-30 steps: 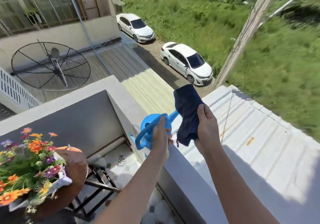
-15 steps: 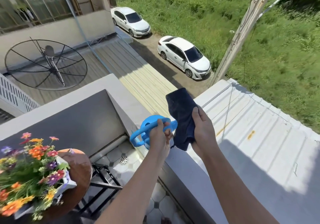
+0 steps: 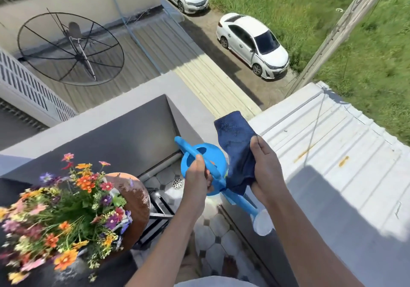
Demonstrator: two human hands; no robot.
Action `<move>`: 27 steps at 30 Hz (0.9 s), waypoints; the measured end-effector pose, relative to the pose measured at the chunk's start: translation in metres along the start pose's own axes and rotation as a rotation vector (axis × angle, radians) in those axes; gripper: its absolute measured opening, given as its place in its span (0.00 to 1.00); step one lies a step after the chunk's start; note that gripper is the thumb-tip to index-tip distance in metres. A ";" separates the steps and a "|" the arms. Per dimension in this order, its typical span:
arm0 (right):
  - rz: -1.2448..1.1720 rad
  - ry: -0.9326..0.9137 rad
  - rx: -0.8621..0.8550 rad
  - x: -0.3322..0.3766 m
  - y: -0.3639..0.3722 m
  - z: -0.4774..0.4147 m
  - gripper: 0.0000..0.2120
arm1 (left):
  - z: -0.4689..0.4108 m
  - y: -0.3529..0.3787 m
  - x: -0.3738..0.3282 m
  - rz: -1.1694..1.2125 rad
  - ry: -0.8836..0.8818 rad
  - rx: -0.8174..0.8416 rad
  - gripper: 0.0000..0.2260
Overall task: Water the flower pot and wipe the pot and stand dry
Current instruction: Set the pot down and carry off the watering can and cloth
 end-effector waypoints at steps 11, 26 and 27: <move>0.215 0.224 -0.044 -0.131 0.062 -0.064 0.12 | -0.096 -0.112 0.055 -0.245 -0.034 -0.143 0.30; 0.464 0.410 -0.054 -0.448 0.016 -0.194 0.12 | -0.331 -0.228 0.319 -0.662 -0.164 -0.322 0.19; 0.448 0.421 -0.048 -0.465 0.010 -0.202 0.12 | -0.344 -0.233 0.335 -0.654 -0.172 -0.342 0.19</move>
Point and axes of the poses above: each hand's wrist, its own z-axis away from the middle knuckle, its own y-axis out of the palm, x = y × z, the point moved 2 cm from there along -z, towards the middle knuckle, and after that the axes turned 12 degrees about z, right-handed, at the moved point
